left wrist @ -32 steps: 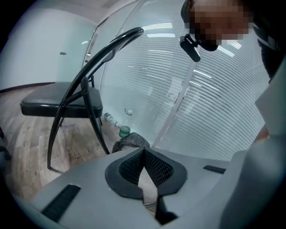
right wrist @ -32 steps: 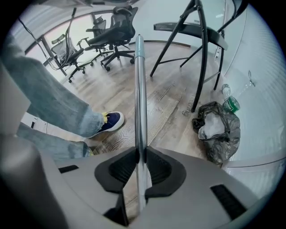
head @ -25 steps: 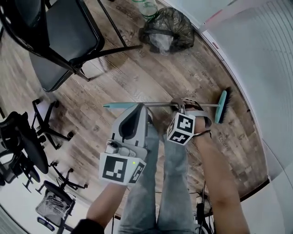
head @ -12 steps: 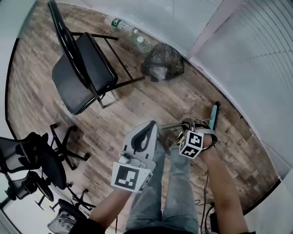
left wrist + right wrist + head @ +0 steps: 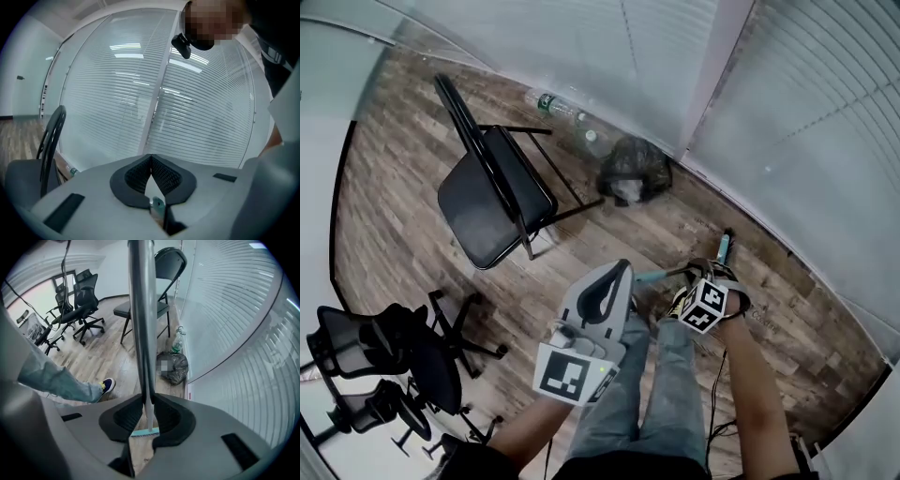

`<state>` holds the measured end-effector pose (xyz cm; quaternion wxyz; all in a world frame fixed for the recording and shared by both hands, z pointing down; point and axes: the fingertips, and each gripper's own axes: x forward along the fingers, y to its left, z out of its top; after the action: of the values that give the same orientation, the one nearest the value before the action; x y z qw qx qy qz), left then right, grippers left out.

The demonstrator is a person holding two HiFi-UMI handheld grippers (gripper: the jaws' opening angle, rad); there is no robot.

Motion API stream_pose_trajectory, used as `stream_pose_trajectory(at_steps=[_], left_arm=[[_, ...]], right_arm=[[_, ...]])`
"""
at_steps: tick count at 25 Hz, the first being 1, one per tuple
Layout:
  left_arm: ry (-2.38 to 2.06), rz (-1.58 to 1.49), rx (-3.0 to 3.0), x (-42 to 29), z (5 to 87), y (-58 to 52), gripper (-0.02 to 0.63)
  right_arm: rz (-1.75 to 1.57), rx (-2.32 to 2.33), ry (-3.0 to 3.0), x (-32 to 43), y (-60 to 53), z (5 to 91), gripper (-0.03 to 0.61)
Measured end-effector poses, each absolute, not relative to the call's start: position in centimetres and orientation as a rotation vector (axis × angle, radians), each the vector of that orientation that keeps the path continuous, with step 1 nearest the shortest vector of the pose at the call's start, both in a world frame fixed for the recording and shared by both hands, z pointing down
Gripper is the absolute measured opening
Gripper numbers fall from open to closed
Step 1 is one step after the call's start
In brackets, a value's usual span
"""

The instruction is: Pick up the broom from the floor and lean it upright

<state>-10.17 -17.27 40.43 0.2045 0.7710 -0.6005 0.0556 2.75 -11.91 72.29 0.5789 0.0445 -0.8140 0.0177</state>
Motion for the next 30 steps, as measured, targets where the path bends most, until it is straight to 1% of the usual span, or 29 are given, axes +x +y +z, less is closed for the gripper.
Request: stream_pose_trajectory(at_steps=[9,19,24,30], left_arm=[[-1.675,0.173,2.246,-7.7,36.8,-18.5,0.021],[-1.579,0.201,2.36,-1.1,35.2,-19.4,0.021],[-1.535,0.213,2.406,2.3,35.0,-20.7,0.021],[-1.503,0.242,2.412,4.9,36.5,-22.6,0.021]], right_arm=[[0.226,0.41,-2.01,4.3,-16.0,66.9,0.081],[0.565,0.814,-2.07,8.3,-18.3,62.3,0.081],[0.768,1.032,-2.011,11.2,-19.4,62.1,0.081],[0.973,1.225,-1.888,14.6,-21.2,65.3,0.083]])
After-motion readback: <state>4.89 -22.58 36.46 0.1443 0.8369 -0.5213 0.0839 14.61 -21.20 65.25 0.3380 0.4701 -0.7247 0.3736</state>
